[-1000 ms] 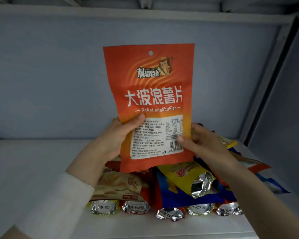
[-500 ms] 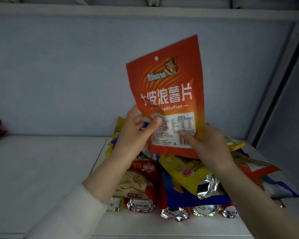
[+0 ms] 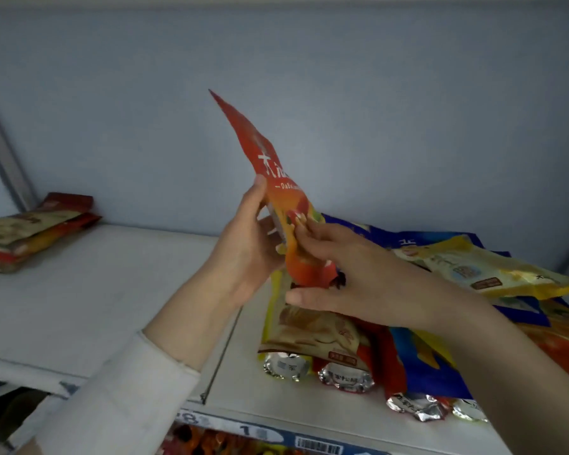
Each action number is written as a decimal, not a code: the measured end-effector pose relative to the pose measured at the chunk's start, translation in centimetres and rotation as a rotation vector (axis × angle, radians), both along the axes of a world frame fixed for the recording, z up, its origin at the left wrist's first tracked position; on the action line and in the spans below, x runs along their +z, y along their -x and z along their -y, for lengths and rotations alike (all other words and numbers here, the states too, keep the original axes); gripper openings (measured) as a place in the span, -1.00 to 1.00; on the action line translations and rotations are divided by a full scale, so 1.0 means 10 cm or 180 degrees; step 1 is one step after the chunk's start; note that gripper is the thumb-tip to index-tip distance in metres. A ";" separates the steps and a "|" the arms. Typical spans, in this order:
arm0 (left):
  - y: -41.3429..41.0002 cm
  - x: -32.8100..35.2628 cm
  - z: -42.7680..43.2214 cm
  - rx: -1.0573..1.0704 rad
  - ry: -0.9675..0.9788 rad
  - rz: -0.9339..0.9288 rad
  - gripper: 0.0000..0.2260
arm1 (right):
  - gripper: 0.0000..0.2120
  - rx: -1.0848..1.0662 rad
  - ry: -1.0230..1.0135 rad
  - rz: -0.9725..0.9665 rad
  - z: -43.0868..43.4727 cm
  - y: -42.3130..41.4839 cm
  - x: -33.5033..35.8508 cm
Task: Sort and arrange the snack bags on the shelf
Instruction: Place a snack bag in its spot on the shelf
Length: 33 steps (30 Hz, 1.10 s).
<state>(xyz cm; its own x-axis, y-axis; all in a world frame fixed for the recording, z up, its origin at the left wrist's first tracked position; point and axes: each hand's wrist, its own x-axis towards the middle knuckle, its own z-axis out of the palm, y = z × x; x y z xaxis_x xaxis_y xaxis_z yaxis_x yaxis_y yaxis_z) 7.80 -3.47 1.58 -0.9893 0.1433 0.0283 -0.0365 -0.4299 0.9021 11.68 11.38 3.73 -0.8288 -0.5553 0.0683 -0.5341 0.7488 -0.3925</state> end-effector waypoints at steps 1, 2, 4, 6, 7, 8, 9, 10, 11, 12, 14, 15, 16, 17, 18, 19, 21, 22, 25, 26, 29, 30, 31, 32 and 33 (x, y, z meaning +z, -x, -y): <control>0.01 0.00 0.16 0.0035 -0.0043 -0.0045 -0.50 | -0.18 0.0001 -0.0066 0.0048 0.17 0.02 -0.01; 0.01 0.00 0.32 0.0040 -0.0022 -0.0142 -0.47 | -0.15 0.0029 -0.0105 0.0059 0.35 0.04 -0.02; -0.02 0.01 0.68 -0.0040 0.0087 -0.0282 -0.48 | -0.19 0.0092 -0.0150 -0.0044 0.74 0.08 -0.05; 0.02 -0.06 1.10 0.0104 0.0286 -0.0321 -0.63 | -0.36 0.0174 -0.0143 -0.0105 1.13 0.16 -0.09; 0.06 -0.11 1.35 0.0238 0.0333 -0.0318 -0.75 | -0.43 0.0225 -0.0121 -0.0088 1.35 0.20 -0.10; 0.12 -0.18 1.63 0.0376 0.0398 -0.0266 -0.83 | -0.49 0.0267 -0.0106 -0.0063 1.56 0.25 -0.11; 0.17 -0.23 1.89 0.0471 0.0463 -0.0196 -0.85 | -0.53 0.0297 -0.0109 -0.0052 1.78 0.31 -0.10; 0.23 -0.29 2.16 0.0576 0.0569 -0.0116 -0.84 | -0.55 0.0324 -0.0136 -0.0054 1.99 0.38 -0.10; 0.29 -0.35 2.41 0.0702 0.0719 -0.0008 -0.84 | -0.56 0.0330 -0.0174 -0.0058 2.20 0.46 -0.10; 0.35 -0.40 2.66 0.0817 0.0927 0.0082 -0.84 | -0.56 0.0287 -0.0237 -0.0087 2.40 0.54 -0.12; 0.52 -0.49 3.11 0.0992 0.1374 0.0231 -0.88 | -0.54 0.0090 -0.0539 -0.0196 2.75 0.70 -0.16; 0.60 -0.52 3.30 0.1038 0.1597 0.0276 -0.89 | -0.55 -0.0009 -0.0758 -0.0226 2.90 0.77 -0.18; 0.70 -0.57 3.48 0.1076 0.1814 0.0321 -0.92 | -0.55 -0.0090 -0.0975 -0.0231 3.03 0.84 -0.20; 0.80 -0.60 3.65 0.1089 0.2046 0.0360 -0.97 | -0.52 -0.0171 -0.1191 -0.0214 3.16 0.90 -0.22; 0.91 -0.64 3.79 0.1097 0.2266 0.0374 -0.97 | -0.49 -0.0241 -0.1406 -0.0193 3.26 0.96 -0.24; 1.02 -0.68 3.91 0.1078 0.2432 0.0367 -0.95 | -0.45 -0.0287 -0.1608 -0.0186 3.34 1.02 -0.26; 1.25 -0.76 4.08 0.1007 0.2700 0.0325 -0.81 | -0.40 -0.0334 -0.1894 -0.0134 3.47 1.17 -0.30; 1.36 -0.79 4.14 0.1001 0.2874 0.0313 -0.75 | -0.39 -0.0350 -0.1951 -0.0083 3.53 1.24 -0.31; 1.68 -0.92 4.32 0.0968 0.3236 0.0355 -0.70 | -0.38 -0.0372 -0.1933 -0.0045 3.66 1.48 -0.33; 1.77 -0.97 4.37 0.0958 0.3331 0.0398 -0.69 | -0.38 -0.0372 -0.1897 -0.0082 3.70 1.56 -0.33; 2.05 -1.13 4.46 0.0883 0.4087 0.0382 -0.65 | -0.39 -0.0361 -0.1814 -0.0137 3.79 1.78 -0.35; 2.13 -1.19 4.48 0.0893 0.4322 0.0362 -0.63 | -0.38 -0.0361 -0.1810 -0.0099 3.82 1.84 -0.37; 2.23 -1.24 4.51 0.0923 0.4491 0.0328 -0.62 | -0.38 -0.0367 -0.1813 -0.0075 3.85 1.91 -0.39; 2.33 -1.31 4.55 0.0966 0.4607 0.0306 -0.60 | -0.38 -0.0377 -0.1826 -0.0085 3.88 1.97 -0.41; 2.41 -1.36 4.58 0.1036 0.4696 0.0322 -0.57 | -0.39 -0.0403 -0.1835 -0.0106 3.91 2.02 -0.42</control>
<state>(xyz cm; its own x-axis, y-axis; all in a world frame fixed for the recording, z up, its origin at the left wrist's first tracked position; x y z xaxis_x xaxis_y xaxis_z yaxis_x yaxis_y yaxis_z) -16.29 -49.29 -12.04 -0.9715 -0.2370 -0.0091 -0.2072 0.8291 0.5192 -8.51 -27.69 -0.47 -0.8937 -0.4074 -0.1880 -0.4316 0.8950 0.1123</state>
